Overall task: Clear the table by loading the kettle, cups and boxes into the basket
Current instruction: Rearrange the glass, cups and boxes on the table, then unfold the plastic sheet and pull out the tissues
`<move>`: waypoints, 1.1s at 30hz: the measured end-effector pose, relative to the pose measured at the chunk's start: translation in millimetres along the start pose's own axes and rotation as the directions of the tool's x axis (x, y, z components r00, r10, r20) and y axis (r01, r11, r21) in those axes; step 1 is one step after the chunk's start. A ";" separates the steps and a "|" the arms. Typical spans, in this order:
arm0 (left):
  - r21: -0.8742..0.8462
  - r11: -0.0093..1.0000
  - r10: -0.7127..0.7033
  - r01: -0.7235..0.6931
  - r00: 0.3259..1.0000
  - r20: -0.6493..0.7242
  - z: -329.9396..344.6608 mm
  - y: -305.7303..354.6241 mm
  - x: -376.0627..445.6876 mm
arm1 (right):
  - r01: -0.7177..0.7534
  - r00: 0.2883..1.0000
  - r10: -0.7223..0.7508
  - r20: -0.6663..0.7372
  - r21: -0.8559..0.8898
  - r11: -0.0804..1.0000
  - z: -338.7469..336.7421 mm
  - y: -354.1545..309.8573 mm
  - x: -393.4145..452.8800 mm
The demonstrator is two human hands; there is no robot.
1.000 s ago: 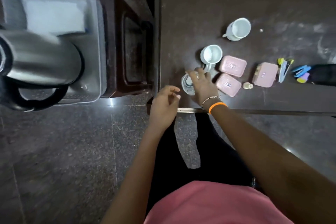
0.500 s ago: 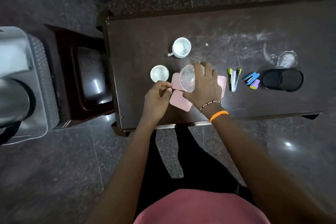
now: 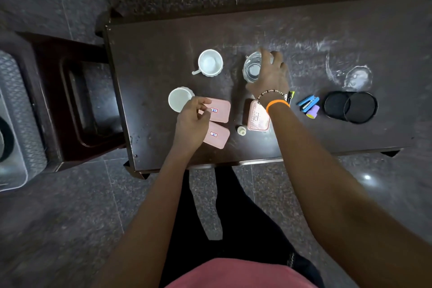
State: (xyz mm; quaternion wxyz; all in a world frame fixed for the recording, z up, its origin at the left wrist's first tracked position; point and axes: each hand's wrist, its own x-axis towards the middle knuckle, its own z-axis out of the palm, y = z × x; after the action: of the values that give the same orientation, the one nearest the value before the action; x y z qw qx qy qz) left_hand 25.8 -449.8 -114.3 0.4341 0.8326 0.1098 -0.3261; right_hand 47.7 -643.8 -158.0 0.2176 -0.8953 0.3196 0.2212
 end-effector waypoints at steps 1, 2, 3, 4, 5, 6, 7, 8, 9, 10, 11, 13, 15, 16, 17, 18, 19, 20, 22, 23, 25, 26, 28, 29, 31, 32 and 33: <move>-0.009 1.000 -0.001 0.001 1.000 -0.002 -0.6 -0.6 0.2 | -0.001 1.000 0.001 0.003 0.001 1.000 0.8 0.2 1.9; -0.030 1.000 -0.004 0.004 1.000 -0.002 -1.0 -1.5 0.1 | -0.002 1.000 0.002 0.003 0.007 1.000 1.7 0.3 3.3; -0.048 0.999 -0.008 0.008 1.000 -0.001 -1.5 -2.2 -0.2 | -0.001 1.000 0.001 -0.002 0.014 1.000 2.6 0.3 4.1; -0.056 0.998 -0.012 0.012 1.000 0.000 -2.0 -2.5 -0.5 | 0.002 1.000 -0.002 -0.009 0.021 1.000 3.5 0.4 4.4; -0.055 0.998 -0.015 0.015 1.000 0.001 -2.6 -2.9 -0.7 | 0.007 1.000 -0.006 -0.016 0.028 1.000 4.4 0.6 4.3; -0.053 0.998 -0.019 0.019 1.000 0.004 -2.9 -3.4 -0.8 | 0.012 1.000 -0.011 -0.018 0.035 0.999 5.1 1.1 4.0; -0.053 0.998 -0.023 0.024 1.000 0.009 -3.3 -4.2 -0.9 | 0.015 1.000 -0.014 -0.011 0.041 0.999 5.6 1.5 3.4; -0.056 0.998 -0.027 0.028 1.000 0.015 -3.8 -4.7 -1.7 | 0.016 1.000 -0.016 0.003 0.043 0.999 5.6 1.5 2.1; -0.061 0.998 -0.027 0.028 0.999 0.022 -4.8 -5.4 -2.8 | 0.017 1.000 -0.018 0.017 0.041 0.999 5.6 1.0 0.3; -0.064 0.998 -0.020 0.022 0.999 0.025 -6.4 -6.4 -4.1 | 0.019 1.000 -0.020 0.022 0.035 0.999 5.4 -0.4 -2.3; -0.065 0.998 -0.010 0.011 1.000 0.023 -9.1 -7.4 -5.8 | 0.023 1.000 -0.024 0.014 0.021 0.999 4.9 -3.3 -5.7; -0.080 0.997 0.003 -0.004 1.000 -0.012 -18.7 -9.2 -10.1 | 0.064 0.998 -0.065 -0.026 -0.016 0.998 4.5 -13.4 -16.9; -0.143 0.990 -0.007 -0.003 0.998 -0.069 -34.4 -13.5 -15.2 | 0.170 0.985 -0.171 -0.026 -0.028 0.985 6.1 -29.7 -33.6; -0.186 0.983 -0.015 -0.003 0.995 -0.097 -44.9 -16.7 -18.6 | 0.235 0.972 -0.235 -0.010 -0.019 0.972 8.3 -40.4 -44.3; -0.227 0.974 -0.024 -0.005 0.992 -0.124 -56.1 -20.5 -22.8 | 0.296 0.955 -0.296 0.002 0.001 0.955 11.3 -52.0 -55.7; -0.260 0.966 -0.034 -0.008 0.987 -0.155 -68.2 -25.3 -27.2 | 0.347 0.938 -0.347 0.012 0.027 0.938 14.5 -65.1 -68.4; -0.286 0.958 -0.045 -0.011 0.981 -0.189 -81.1 -30.6 -32.0 | 0.388 0.921 -0.390 0.023 0.058 0.920 18.4 -79.2 -81.7; -0.315 0.949 -0.057 -0.018 0.972 -0.227 -95.5 -36.9 -36.5 | 0.424 0.903 -0.428 0.037 0.094 0.901 23.2 -95.5 -95.8; -0.390 0.920 -0.091 -0.037 0.948 -0.304 -126.2 -52.7 -45.1 | 0.493 0.857 -0.510 0.071 0.173 0.853 35.8 -131.7 -122.0; -0.426 0.904 -0.119 -0.040 0.933 -0.341 -143.0 -63.2 -49.3 | 0.533 0.825 -0.557 0.095 0.197 0.823 44.3 -151.8 -134.1; -0.477 0.878 -0.176 -0.040 0.900 -0.400 -173.1 -84.3 -55.8 | 0.613 0.753 -0.640 0.154 0.192 0.766 61.2 -190.1 -154.6; -0.499 0.866 -0.198 -0.043 0.885 -0.421 -187.1 -95.1 -58.2 | 0.645 0.720 -0.671 0.175 0.187 0.741 69.9 -208.9 -163.8; -0.539 0.841 -0.240 -0.049 0.859 -0.453 -215.1 -117.8 -62.4 | 0.689 0.672 -0.715 0.195 0.188 0.699 87.8 -247.5 -182.0; -0.552 0.833 -0.263 -0.042 0.847 -0.462 -228.1 -128.6 -63.3 | 0.712 0.649 -0.736 0.194 0.186 0.677 95.8 -266.8 -189.4; -0.579 0.815 -0.310 -0.014 0.835 -0.456 -253.9 -151.0 -64.0 | 0.772 0.592 -0.784 0.189 0.147 0.618 113.0 -306.8 -201.1; -0.591 0.806 -0.325 0.000 0.835 -0.444 -265.8 -160.8 -63.2 | 0.811 0.553 -0.812 0.188 0.102 0.576 122.0 -327.0 -203.5; -0.598 0.801 -0.335 0.012 0.838 -0.431 -276.9 -169.4 -61.7 | 0.849 0.511 -0.838 0.189 0.038 0.527 131.9 -346.9 -203.1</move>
State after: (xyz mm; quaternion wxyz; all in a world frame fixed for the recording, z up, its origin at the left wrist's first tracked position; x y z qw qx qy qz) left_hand 23.7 -122.1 -71.6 0.5847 0.7045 0.3938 -0.0818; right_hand 104.0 -233.8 -69.7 0.2993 -0.9191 -0.1838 0.1787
